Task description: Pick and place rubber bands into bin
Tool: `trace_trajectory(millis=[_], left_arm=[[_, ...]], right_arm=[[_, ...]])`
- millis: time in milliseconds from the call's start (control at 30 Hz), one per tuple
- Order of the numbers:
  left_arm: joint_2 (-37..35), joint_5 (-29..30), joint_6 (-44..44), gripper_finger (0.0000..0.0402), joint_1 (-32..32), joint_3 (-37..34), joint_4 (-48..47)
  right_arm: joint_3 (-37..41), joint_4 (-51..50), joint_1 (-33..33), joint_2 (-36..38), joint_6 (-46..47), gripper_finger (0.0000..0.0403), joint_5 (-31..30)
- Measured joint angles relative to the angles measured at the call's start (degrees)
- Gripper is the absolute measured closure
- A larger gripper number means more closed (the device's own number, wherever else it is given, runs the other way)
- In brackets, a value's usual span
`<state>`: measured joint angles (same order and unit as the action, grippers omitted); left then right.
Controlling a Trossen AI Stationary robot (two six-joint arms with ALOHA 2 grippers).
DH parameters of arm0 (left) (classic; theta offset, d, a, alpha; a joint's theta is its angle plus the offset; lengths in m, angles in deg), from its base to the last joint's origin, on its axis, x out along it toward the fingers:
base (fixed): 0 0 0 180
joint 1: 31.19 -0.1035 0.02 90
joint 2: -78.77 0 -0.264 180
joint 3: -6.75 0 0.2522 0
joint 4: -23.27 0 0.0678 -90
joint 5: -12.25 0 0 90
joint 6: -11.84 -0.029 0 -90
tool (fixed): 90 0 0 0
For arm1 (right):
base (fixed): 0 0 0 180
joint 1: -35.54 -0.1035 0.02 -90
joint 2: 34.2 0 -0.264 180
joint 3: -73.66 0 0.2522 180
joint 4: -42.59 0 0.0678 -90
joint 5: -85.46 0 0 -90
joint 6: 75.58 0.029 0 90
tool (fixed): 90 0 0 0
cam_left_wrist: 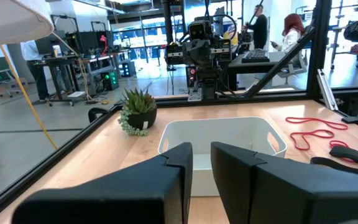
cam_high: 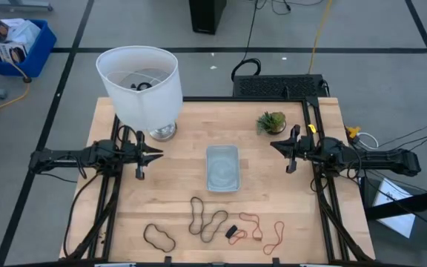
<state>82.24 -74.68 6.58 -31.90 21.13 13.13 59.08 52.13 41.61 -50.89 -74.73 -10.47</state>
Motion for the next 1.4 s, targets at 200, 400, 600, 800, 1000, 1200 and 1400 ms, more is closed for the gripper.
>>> trace_trajectory(millis=[200,400,600,800,1000,1200,1400], left_arm=[[0.01,-0.01,0.00,0.0334,-0.02,0.00,-0.01],[0.01,-0.02,0.00,0.0334,0.00,0.00,0.00],[0.01,-0.01,0.00,0.0334,-0.01,-0.01,-0.01],[0.01,0.00,0.00,0.0334,0.00,0.00,-0.02],[0.00,0.00,0.00,0.0334,-0.01,0.00,-0.01],[0.01,0.00,0.00,0.0334,-0.02,-0.02,0.00],[0.01,-0.01,-1.61,0.0334,-0.01,0.00,0.52]], right_arm=[[-0.02,0.00,-0.01,0.00,0.00,0.0399,-0.01],[0.00,0.00,0.00,0.02,0.00,0.0399,-0.02],[0.00,0.01,-0.02,0.02,0.00,0.0399,0.00],[-0.01,-0.01,-0.01,0.02,0.00,0.0399,0.00],[-0.01,0.00,-0.02,0.00,0.00,0.0399,-0.01],[-0.01,0.00,-0.01,0.02,0.00,0.0399,-0.01],[-0.02,0.01,-0.01,0.00,0.00,0.0399,0.00]])
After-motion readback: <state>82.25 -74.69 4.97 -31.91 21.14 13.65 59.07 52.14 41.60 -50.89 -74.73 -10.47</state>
